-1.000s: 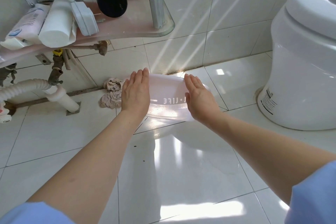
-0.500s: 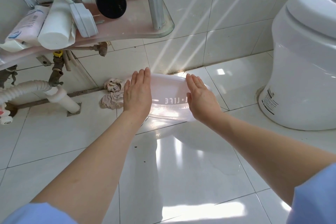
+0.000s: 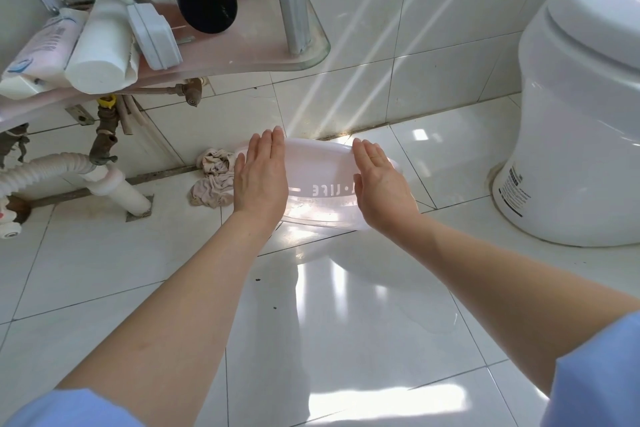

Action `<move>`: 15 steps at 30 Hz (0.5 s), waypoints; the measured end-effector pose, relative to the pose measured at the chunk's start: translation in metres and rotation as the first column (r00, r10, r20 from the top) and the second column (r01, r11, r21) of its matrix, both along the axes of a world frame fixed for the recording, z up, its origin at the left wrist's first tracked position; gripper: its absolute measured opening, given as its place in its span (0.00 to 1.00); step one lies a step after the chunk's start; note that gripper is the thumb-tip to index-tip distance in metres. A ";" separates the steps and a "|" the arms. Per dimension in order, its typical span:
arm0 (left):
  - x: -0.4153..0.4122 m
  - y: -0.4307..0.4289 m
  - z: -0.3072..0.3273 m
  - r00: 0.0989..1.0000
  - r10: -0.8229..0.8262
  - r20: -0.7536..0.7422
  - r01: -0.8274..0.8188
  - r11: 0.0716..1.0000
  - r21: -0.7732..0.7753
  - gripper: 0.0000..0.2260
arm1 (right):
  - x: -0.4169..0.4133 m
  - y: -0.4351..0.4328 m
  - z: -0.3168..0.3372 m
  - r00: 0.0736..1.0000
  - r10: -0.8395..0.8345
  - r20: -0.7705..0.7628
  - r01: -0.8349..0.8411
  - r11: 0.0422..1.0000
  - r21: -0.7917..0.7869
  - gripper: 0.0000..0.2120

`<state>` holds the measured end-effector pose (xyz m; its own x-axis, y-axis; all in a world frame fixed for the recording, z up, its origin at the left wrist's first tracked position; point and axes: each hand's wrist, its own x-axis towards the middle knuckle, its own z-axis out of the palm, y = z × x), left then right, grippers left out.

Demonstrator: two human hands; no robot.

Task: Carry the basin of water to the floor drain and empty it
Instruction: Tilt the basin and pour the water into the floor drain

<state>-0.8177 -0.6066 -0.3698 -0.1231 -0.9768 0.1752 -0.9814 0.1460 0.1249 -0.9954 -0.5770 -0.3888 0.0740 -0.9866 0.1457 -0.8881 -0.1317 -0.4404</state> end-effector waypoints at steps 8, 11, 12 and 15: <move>0.001 -0.001 0.001 0.999 0.022 -0.035 -0.023 1.000 -0.013 0.25 | 0.004 -0.007 -0.003 0.999 -0.020 0.036 0.020 1.000 0.001 0.25; -0.002 -0.002 0.003 0.997 0.038 -0.069 -0.040 0.998 -0.041 0.25 | 0.003 -0.008 -0.003 0.999 -0.028 0.040 0.028 1.000 0.006 0.25; -0.003 -0.003 0.003 0.997 0.034 -0.066 -0.037 0.998 -0.041 0.26 | 0.003 -0.009 -0.003 0.999 -0.031 0.040 0.031 0.999 0.007 0.25; -0.006 -0.006 0.003 0.998 0.031 -0.055 -0.033 0.999 -0.036 0.26 | 0.000 -0.011 -0.002 0.999 -0.037 0.024 0.037 0.999 -0.005 0.24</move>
<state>-0.8236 -0.6124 -0.3673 -0.0812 -0.9729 0.2165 -0.9775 0.1202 0.1733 -0.9953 -0.5881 -0.3913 0.0338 -0.9878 0.1522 -0.8817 -0.1012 -0.4609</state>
